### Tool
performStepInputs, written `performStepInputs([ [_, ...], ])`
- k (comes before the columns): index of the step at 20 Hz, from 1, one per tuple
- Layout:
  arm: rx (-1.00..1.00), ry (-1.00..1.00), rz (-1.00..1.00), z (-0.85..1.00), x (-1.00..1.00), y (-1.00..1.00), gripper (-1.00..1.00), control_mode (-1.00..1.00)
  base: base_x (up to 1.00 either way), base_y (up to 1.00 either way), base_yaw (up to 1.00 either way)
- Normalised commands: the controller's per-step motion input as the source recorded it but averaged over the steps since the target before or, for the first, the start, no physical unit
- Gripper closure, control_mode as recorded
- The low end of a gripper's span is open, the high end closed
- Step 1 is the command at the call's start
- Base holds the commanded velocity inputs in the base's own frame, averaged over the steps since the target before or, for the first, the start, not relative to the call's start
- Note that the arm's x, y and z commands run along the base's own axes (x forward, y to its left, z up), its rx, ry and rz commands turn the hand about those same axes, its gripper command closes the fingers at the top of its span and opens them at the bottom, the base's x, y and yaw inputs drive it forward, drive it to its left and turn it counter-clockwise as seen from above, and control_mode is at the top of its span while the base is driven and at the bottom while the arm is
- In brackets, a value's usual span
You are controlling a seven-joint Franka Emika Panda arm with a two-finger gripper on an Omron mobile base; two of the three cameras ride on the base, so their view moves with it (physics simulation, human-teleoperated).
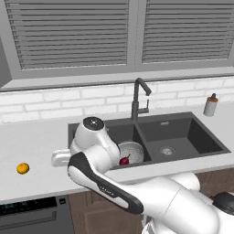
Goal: Put the colander in the sink, put the tangerine, pear in the colander, and turn on the sink faucet and pour water over the colander.
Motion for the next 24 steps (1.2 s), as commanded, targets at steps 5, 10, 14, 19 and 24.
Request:
performStepInputs([
  [5, -0.06, -0.01, 0.10, 0.00, 0.00, 0.75, 1.00, -1.00, 0.00, 0.00, 0.00],
  [10, -0.04, -0.03, 0.06, 0.00, 0.00, 0.71, -1.00, -1.00, 0.00, 0.00, 0.00],
  [14, -0.02, -0.10, 0.02, 0.04, 0.00, 0.54, -1.00, -1.00, 0.00, 0.00, 0.00],
  [19, 0.00, -0.14, 0.00, 0.01, 0.00, 0.13, -1.00, -1.00, 0.00, 0.00, 0.00],
  [24, 0.00, -0.03, 0.00, -0.03, 0.08, 0.00, -1.00, -1.00, 0.00, 0.00, 0.00],
])
